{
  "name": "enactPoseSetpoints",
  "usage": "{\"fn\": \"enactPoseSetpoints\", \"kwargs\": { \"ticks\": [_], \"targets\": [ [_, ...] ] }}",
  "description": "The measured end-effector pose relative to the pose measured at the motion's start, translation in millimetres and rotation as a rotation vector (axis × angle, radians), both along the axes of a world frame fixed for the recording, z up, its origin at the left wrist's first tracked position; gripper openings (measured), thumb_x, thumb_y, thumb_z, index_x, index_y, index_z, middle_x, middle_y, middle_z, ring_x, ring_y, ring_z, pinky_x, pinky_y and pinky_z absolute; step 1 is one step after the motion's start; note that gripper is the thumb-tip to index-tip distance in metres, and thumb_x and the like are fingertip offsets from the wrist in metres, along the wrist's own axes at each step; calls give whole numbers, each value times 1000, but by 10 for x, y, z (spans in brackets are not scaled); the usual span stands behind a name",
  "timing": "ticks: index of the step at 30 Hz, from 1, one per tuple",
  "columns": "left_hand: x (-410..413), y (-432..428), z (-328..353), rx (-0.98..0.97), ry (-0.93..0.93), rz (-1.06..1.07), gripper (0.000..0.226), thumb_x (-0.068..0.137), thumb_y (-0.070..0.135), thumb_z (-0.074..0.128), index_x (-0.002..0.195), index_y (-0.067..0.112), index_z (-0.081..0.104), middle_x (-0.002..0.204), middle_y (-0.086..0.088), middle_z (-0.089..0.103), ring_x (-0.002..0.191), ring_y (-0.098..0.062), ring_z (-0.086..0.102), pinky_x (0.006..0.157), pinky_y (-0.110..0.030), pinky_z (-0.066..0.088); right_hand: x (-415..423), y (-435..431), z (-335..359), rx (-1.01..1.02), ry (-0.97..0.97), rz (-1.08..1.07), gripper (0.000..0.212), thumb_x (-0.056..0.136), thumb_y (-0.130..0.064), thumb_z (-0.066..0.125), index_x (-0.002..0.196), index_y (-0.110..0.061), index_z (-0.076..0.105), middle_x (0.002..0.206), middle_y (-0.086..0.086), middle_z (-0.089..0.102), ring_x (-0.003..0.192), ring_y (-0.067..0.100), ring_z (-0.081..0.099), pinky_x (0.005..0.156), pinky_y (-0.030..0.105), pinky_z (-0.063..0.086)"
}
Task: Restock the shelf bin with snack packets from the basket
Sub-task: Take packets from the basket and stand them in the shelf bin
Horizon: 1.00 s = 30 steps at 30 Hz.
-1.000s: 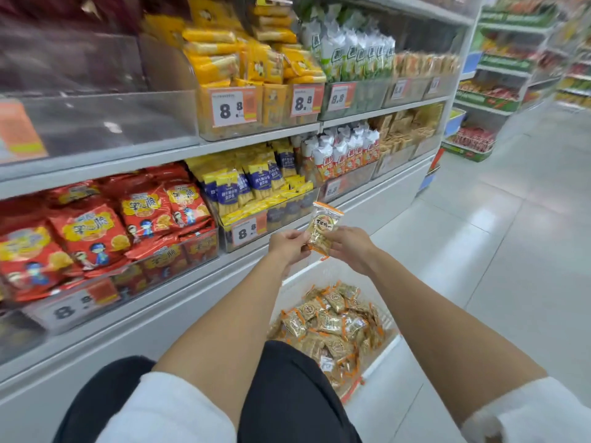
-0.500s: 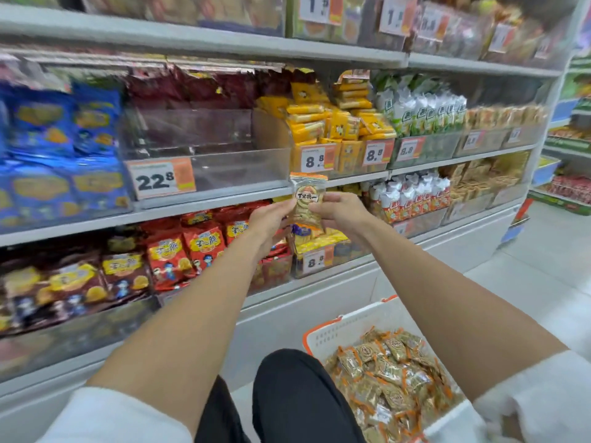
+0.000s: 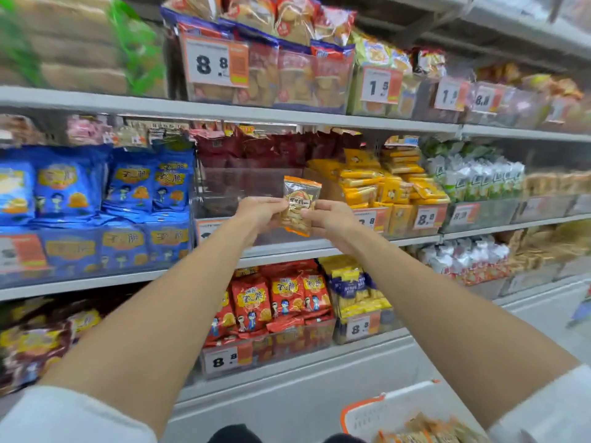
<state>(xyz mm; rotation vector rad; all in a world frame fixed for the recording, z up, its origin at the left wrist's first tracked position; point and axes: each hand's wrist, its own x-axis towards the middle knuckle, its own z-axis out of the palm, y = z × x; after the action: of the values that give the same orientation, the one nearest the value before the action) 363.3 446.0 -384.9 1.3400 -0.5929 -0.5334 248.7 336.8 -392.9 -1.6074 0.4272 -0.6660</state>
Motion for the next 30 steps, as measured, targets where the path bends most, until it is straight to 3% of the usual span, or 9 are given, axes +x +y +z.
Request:
{"fn": "enactPoseSetpoints", "kwargs": {
  "ticks": [8, 12, 15, 19, 22, 24, 27, 29, 30],
  "targets": [
    [1184, -159, 386, 96, -137, 49, 29, 85, 12, 72, 113, 5, 66, 95, -7, 71, 75, -9, 68, 61, -17, 57, 1287, -424, 298, -40, -6, 150, 25, 90, 3, 62, 115, 3, 64, 109, 19, 69, 88, 26, 70, 73, 29, 60],
    [1770, -358, 427, 383, -296, 49, 15, 88, 16, 70, 101, 10, 67, 113, -4, 65, 110, -16, 60, 101, -33, 48, 1881, -681, 181, -20, 58, 212, 14, 87, 6, 64, 96, -4, 66, 94, 9, 71, 76, 16, 69, 64, 26, 59],
    [2102, -468, 445, 517, -334, 52, 5, 85, 8, 71, 84, 11, 67, 107, -9, 70, 99, -16, 65, 93, -30, 52, 2227, -814, 55, -58, 120, 256, 14, 87, 2, 67, 90, -12, 66, 91, 3, 71, 79, 14, 69, 78, 34, 59],
    [2420, -572, 447, 482, -442, 94, 10, 82, 0, 72, 82, 6, 64, 85, -5, 67, 85, -16, 66, 70, -23, 59, 2635, -950, 2, -217, 248, 256, 31, 87, -8, 71, 117, -7, 65, 118, 10, 68, 106, 22, 65, 96, 43, 53],
    [2676, -678, 435, 713, -759, 173, 18, 76, 4, 79, 85, -6, 67, 74, -8, 67, 79, -23, 70, 67, -29, 59, 2888, -1028, -34, -221, 259, 315, 41, 86, -4, 71, 125, 3, 58, 122, 17, 64, 103, 26, 65, 87, 39, 57],
    [2773, -740, 461, 921, -1027, 198, 23, 70, 12, 82, 83, -2, 69, 73, -9, 68, 79, -27, 70, 60, -33, 52, 3019, -1037, -61, -227, 302, 318, 49, 86, -3, 70, 131, 7, 52, 127, 16, 61, 106, 27, 65, 81, 34, 58],
    [2879, -789, 466, 1090, -1249, 146, 21, 71, 15, 83, 79, 16, 64, 74, 5, 59, 73, -18, 59, 54, -25, 39, 3124, -999, -157, -290, 353, 330, 27, 89, 3, 64, 115, 8, 61, 115, 17, 65, 109, 30, 64, 86, 32, 55],
    [2952, -811, 431, 1211, -1297, 85, 20, 75, 8, 77, 70, 21, 64, 74, 7, 59, 74, -16, 58, 61, -28, 46, 3149, -935, -250, -345, 405, 332, 5, 89, 3, 65, 86, 0, 61, 91, 12, 63, 95, 26, 65, 86, 30, 54],
    [3001, -817, 403, 1266, -1330, 49, 22, 76, 4, 75, 66, 22, 66, 72, 8, 60, 76, -18, 62, 68, -32, 52, 3182, -914, -297, -371, 432, 340, 15, 89, 1, 65, 78, -4, 56, 82, 8, 58, 87, 23, 63, 86, 30, 55]
  ]
}}
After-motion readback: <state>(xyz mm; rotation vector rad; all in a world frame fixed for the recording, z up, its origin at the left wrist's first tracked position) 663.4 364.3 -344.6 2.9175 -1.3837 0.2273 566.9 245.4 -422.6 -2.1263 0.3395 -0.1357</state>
